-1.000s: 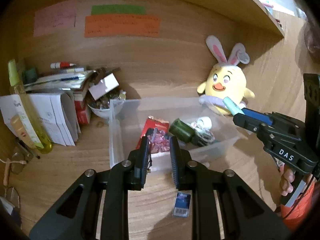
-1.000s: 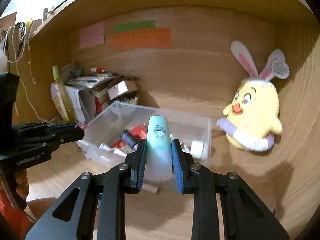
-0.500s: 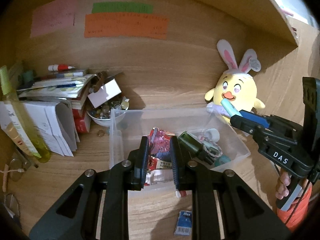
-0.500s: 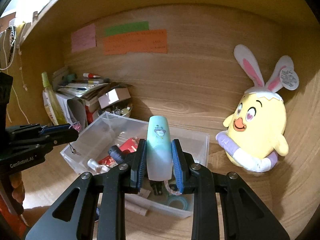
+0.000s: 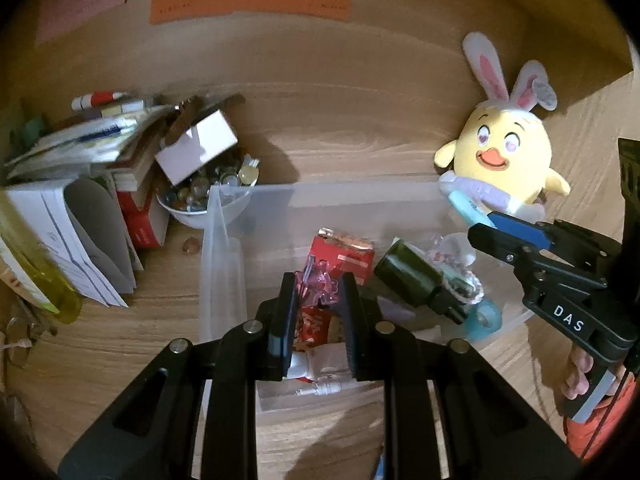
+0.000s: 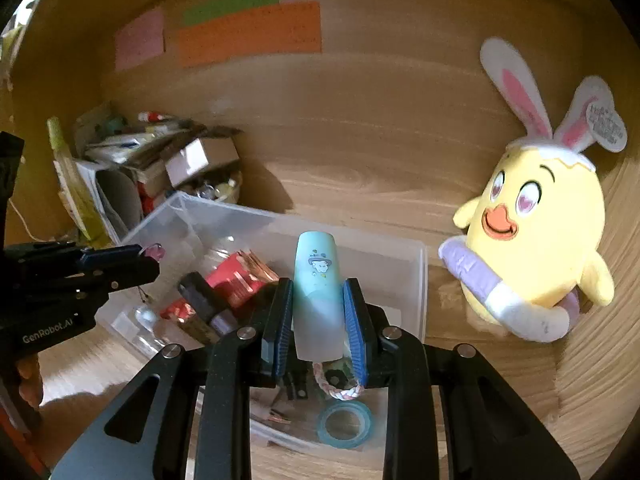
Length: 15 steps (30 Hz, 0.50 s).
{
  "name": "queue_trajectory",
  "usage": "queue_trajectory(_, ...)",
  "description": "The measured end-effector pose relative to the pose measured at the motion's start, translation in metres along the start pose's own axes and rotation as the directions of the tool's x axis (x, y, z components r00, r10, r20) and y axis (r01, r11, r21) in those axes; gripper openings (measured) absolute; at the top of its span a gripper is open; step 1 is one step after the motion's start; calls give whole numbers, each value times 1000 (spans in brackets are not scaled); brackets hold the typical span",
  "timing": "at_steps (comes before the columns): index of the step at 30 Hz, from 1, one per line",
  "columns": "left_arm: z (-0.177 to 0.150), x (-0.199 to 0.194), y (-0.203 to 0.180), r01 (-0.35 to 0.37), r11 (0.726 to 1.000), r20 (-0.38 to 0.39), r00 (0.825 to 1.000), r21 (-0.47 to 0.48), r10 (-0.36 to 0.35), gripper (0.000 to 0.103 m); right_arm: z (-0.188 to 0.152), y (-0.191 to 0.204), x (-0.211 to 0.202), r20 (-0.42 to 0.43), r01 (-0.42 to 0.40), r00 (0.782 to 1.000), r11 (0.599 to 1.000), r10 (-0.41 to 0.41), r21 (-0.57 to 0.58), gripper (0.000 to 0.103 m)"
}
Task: Organize objects
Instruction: 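Carry the keychain and roll-on into the clear box and open both tools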
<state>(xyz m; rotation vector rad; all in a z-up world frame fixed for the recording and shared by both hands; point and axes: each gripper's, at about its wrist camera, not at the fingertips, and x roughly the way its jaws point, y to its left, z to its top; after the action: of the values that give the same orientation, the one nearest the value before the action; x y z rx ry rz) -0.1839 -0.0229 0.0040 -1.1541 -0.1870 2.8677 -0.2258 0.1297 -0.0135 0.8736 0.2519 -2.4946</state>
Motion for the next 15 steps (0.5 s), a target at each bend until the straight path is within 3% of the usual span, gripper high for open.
queue_trajectory(13,-5,14,-5,-1,999,-22,1000,38,2,21,-7,1,28,-76,35,996,999,-36,-18,23)
queue_trajectory(15,-5,12,-4,-1,999,-22,1000,35,2,25,-8,3,30,-82,38,996,999,-40,-25,23)
